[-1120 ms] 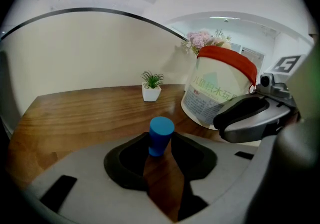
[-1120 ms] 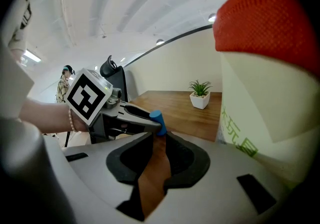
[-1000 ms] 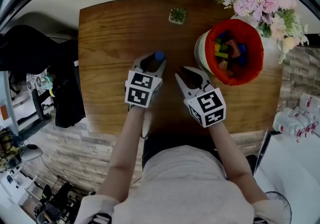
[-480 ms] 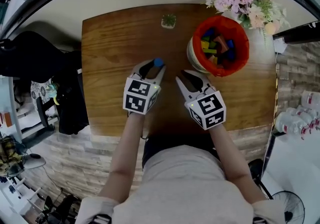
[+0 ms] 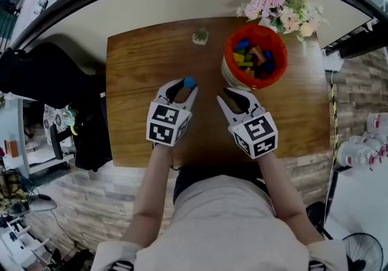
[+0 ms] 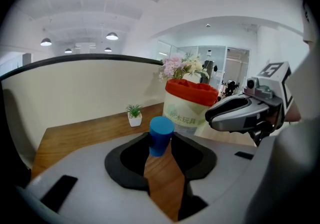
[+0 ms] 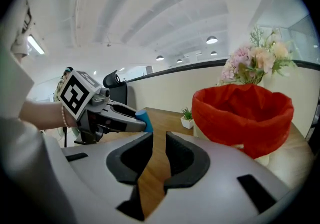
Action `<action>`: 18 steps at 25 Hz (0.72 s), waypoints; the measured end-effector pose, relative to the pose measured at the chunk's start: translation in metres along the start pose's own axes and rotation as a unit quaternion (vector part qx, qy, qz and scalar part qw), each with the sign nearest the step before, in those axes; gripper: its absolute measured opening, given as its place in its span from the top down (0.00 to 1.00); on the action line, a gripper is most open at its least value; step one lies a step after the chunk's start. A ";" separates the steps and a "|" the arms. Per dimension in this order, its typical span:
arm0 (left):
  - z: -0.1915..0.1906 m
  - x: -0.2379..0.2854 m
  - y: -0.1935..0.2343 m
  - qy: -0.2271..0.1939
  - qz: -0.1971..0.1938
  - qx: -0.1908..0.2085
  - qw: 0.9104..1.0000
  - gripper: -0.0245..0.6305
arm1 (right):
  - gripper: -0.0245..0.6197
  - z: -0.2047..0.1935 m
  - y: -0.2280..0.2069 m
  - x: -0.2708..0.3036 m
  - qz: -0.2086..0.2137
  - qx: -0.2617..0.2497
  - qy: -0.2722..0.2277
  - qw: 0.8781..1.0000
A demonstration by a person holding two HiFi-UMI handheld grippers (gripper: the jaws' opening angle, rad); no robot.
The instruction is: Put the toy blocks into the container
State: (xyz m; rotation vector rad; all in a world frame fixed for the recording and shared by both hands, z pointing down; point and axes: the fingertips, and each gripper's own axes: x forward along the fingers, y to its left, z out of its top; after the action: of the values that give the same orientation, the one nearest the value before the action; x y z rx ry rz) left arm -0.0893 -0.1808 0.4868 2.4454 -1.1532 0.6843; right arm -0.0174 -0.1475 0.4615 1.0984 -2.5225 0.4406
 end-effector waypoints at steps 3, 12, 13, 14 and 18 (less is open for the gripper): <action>0.015 -0.008 -0.008 -0.013 -0.002 0.014 1.000 0.73 | 0.84 0.011 0.000 -0.011 -0.004 -0.009 -0.014 1.000; 0.072 -0.011 -0.038 -0.056 -0.028 0.058 0.996 0.73 | 0.84 0.045 -0.024 -0.041 -0.042 -0.021 -0.059 0.997; 0.079 -0.010 -0.042 -0.061 -0.032 0.063 0.996 0.73 | 0.84 0.049 -0.028 -0.045 -0.048 -0.022 -0.064 0.997; 0.084 -0.008 -0.046 -0.065 -0.037 0.067 0.995 0.73 | 0.84 0.052 -0.033 -0.050 -0.055 -0.023 -0.069 0.996; 0.102 0.003 -0.061 -0.077 -0.056 0.078 0.992 0.73 | 0.84 0.060 -0.057 -0.069 -0.088 -0.024 -0.086 0.992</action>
State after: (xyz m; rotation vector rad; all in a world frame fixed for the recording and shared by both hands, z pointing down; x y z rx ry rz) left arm -0.0117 -0.1960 0.3983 2.7113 -1.0423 0.5813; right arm 0.0574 -0.1655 0.3856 1.3781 -2.5366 0.2472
